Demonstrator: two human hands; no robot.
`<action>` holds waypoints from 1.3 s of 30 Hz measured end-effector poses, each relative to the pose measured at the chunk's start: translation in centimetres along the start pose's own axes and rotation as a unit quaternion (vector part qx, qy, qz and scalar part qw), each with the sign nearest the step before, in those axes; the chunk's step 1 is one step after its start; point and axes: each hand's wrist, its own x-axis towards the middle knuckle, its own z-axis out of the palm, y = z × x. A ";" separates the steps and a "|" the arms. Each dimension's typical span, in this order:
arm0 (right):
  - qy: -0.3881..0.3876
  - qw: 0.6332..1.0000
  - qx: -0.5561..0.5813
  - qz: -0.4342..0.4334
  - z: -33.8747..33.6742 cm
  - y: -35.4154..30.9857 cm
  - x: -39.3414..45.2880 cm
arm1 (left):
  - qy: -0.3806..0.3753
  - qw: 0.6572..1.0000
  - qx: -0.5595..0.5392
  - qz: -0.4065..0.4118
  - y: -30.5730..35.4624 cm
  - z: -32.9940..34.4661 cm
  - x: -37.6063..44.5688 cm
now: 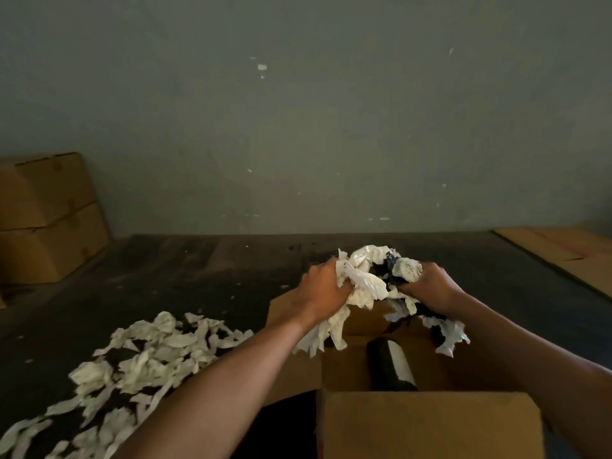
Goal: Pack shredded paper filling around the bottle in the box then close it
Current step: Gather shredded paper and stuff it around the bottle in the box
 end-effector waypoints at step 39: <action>-0.523 0.795 -0.302 0.042 6.1 17.4 3.6 | -0.620 0.710 0.215 -0.254 -2.4 16.3 -1.1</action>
